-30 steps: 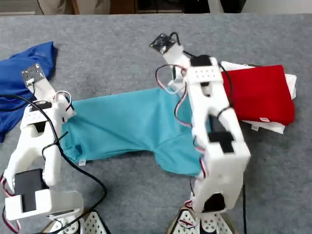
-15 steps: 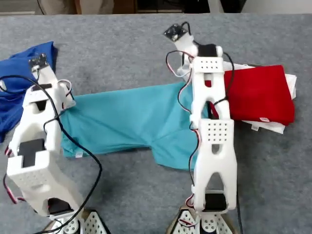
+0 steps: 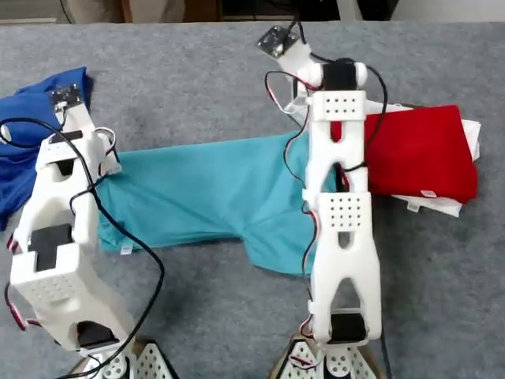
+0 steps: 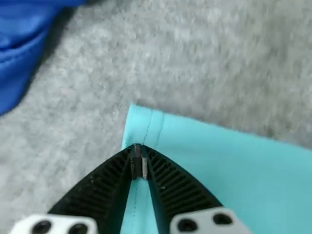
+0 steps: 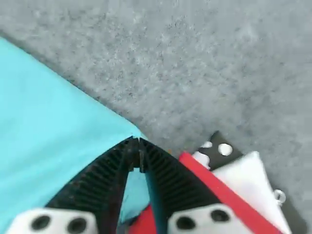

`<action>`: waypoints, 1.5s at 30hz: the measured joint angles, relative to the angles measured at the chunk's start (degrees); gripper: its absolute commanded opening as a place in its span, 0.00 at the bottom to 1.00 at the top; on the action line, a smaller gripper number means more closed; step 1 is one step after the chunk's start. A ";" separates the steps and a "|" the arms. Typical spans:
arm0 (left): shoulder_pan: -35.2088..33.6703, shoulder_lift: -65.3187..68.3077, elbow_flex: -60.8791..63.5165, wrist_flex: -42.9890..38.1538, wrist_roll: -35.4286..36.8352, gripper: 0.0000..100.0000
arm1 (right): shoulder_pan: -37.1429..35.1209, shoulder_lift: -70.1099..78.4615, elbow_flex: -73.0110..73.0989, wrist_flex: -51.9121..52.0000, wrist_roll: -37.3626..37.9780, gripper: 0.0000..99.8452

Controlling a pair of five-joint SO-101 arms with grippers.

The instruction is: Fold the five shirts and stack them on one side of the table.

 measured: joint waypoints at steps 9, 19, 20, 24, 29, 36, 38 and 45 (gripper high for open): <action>-0.26 -23.47 13.63 0.26 -0.62 0.02 | -1.93 -19.34 11.34 0.18 -0.26 0.00; -3.16 -36.84 31.91 -3.34 -5.89 0.02 | -1.93 -57.58 61.45 -1.14 10.46 0.01; -3.69 -37.36 34.29 -5.01 -6.15 0.02 | -1.93 -61.54 66.99 -2.29 12.04 0.01; -6.86 -37.45 41.14 -11.25 -6.15 0.02 | -1.93 -76.31 90.46 -8.70 16.53 0.11; -7.82 -33.67 41.49 -14.15 -6.51 0.02 | -3.25 -91.60 117.01 -13.01 24.09 0.21; -8.88 -31.74 41.32 -14.15 -4.75 0.02 | -12.48 -104.09 139.96 -16.26 30.07 0.21; -8.88 -31.74 41.32 -14.15 -4.57 0.02 | -15.38 -104.70 143.56 -18.02 29.98 0.21; -8.88 -31.74 41.32 -14.15 -4.48 0.02 | -18.81 -104.88 151.21 -22.15 29.54 0.21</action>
